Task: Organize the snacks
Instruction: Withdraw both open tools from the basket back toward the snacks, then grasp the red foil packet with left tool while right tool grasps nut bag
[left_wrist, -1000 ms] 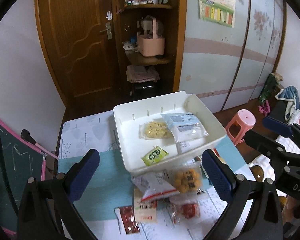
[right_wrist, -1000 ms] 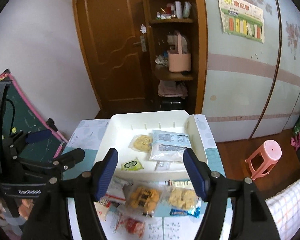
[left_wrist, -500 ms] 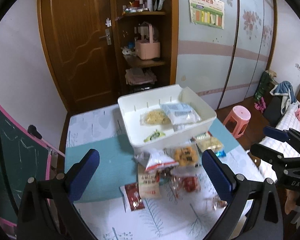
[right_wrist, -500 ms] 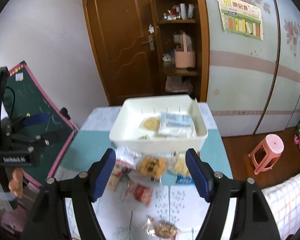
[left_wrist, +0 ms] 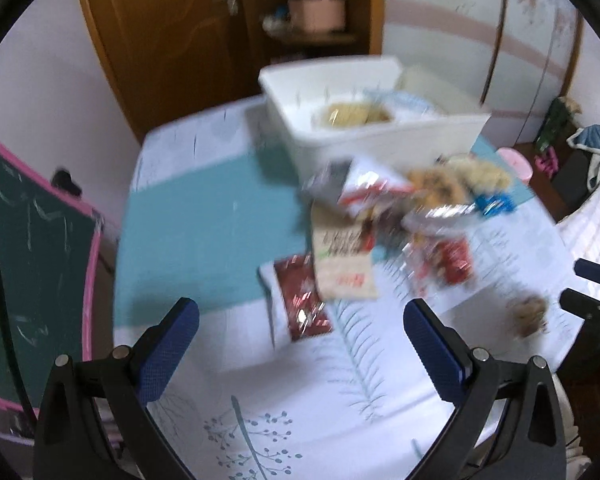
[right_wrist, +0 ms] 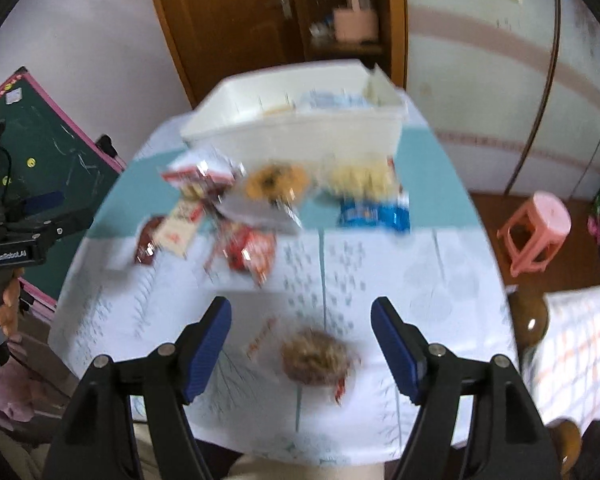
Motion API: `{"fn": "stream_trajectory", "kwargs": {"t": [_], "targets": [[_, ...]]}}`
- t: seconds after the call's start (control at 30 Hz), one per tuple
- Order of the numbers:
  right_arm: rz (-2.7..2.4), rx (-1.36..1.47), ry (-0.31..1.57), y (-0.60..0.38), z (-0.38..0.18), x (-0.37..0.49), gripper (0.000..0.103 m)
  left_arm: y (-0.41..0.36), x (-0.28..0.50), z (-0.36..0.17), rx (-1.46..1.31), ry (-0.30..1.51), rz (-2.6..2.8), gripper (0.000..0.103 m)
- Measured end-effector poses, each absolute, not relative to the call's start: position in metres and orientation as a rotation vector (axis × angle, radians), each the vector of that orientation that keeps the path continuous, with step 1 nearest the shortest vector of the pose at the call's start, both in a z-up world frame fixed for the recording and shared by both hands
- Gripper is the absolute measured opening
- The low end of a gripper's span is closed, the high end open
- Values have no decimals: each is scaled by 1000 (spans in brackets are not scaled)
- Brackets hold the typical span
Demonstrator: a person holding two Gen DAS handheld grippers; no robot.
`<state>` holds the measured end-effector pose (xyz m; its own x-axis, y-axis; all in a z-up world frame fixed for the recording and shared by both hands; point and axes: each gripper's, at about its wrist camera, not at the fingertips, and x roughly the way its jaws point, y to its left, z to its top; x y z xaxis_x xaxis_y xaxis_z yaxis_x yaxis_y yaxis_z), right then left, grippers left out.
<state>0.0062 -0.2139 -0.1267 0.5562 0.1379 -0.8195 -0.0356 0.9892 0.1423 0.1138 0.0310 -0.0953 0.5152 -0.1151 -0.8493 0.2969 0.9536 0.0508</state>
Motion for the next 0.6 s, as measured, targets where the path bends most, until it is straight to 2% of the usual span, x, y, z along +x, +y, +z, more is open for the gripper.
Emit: {"fn": "stream_trajectory", "kwargs": {"t": [0.4, 0.47, 0.6], "targets": [[214, -28, 1102, -201, -180, 19, 73, 60, 162, -174, 27, 1214, -169, 101], [215, -71, 1099, -197, -185, 21, 73, 61, 168, -181, 12, 1234, -162, 95], [232, -141, 1086, -186, -189, 22, 73, 55, 174, -192, 4, 1271, -167, 90]]}}
